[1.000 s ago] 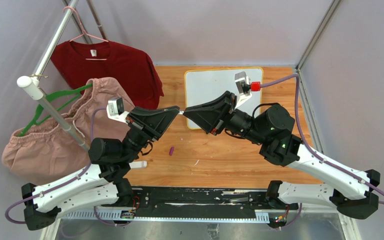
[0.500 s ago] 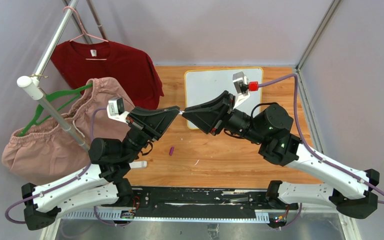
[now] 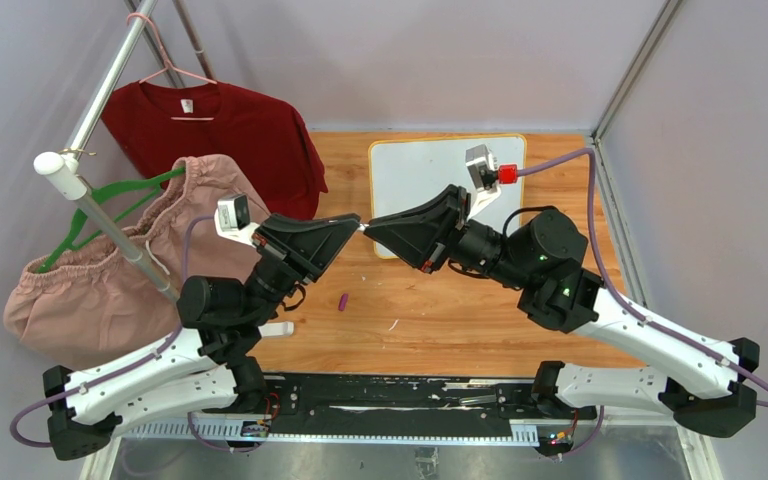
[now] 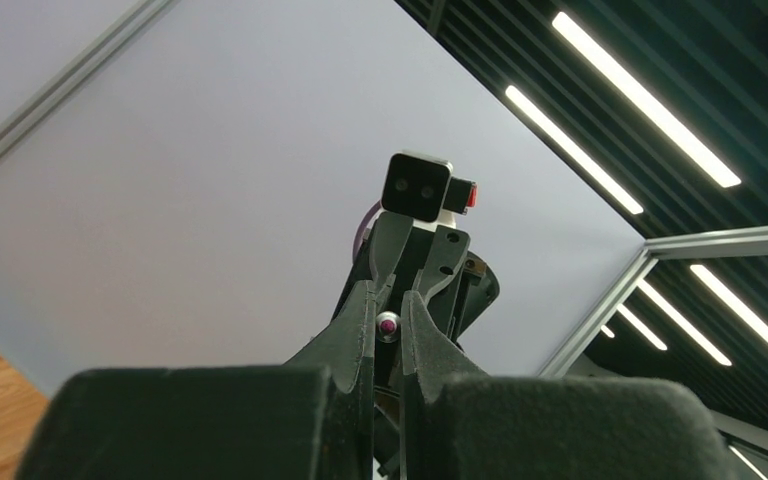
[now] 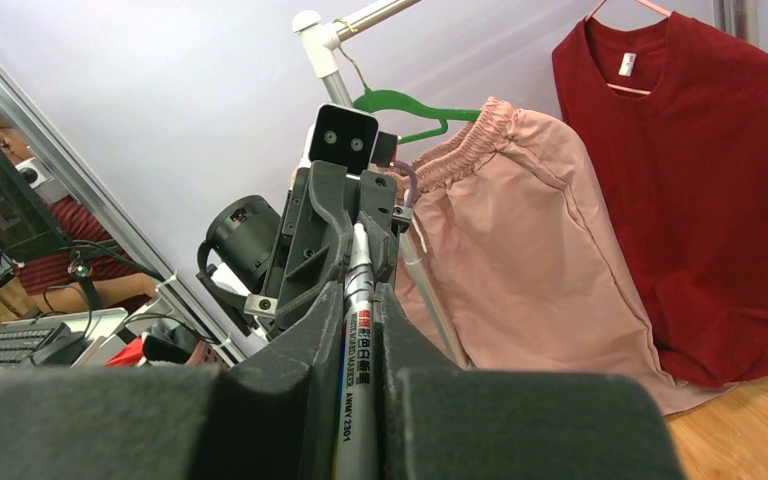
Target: Write a sentence on the whiteboard
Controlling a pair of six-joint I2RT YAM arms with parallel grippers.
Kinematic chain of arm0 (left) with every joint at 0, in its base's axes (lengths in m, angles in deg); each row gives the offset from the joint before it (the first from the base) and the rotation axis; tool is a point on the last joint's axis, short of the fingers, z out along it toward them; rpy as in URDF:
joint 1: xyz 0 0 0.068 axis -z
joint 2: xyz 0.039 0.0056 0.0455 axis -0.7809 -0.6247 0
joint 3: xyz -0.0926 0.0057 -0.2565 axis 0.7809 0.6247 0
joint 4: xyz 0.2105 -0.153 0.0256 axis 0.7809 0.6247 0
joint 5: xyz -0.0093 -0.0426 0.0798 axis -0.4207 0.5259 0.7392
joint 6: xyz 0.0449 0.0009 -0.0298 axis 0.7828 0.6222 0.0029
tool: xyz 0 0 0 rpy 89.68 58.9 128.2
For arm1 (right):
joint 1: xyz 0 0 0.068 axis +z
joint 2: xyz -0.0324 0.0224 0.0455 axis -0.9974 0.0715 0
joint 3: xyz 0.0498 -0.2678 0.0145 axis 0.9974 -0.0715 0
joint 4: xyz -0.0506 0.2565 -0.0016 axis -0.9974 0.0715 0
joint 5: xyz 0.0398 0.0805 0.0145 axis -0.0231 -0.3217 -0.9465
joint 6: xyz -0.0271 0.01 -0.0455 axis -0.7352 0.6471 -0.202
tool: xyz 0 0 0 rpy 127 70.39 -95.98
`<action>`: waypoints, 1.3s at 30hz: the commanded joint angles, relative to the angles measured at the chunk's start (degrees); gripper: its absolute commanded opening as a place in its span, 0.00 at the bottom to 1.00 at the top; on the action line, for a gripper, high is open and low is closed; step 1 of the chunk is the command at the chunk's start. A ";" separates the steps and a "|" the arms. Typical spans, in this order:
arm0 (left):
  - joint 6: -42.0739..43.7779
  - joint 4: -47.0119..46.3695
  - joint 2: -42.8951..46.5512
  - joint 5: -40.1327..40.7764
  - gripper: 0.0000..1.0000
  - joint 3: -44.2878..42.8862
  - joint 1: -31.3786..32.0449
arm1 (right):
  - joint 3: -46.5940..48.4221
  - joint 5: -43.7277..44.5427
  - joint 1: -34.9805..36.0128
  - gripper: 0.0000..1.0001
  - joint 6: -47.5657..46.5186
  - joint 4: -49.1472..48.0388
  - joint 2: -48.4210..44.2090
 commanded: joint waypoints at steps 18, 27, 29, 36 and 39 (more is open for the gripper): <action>23.12 15.54 11.96 4.09 0.99 3.15 0.00 | -2.21 22.30 0.46 0.00 -16.08 28.50 -17.96; 42.23 33.52 5.94 9.21 1.00 0.41 -0.50 | -4.26 35.69 0.46 0.00 -20.42 45.03 -19.80; 43.32 37.53 0.38 8.52 1.00 -2.10 -3.18 | -5.90 36.40 0.48 0.00 -20.82 45.19 -19.92; 29.30 30.16 -8.08 -12.74 1.00 0.54 -24.03 | -10.06 36.93 0.42 0.00 -22.21 44.51 -21.22; 24.69 25.76 -13.61 -21.15 1.00 0.70 -29.97 | -11.16 36.40 0.42 0.00 -22.87 44.09 -21.28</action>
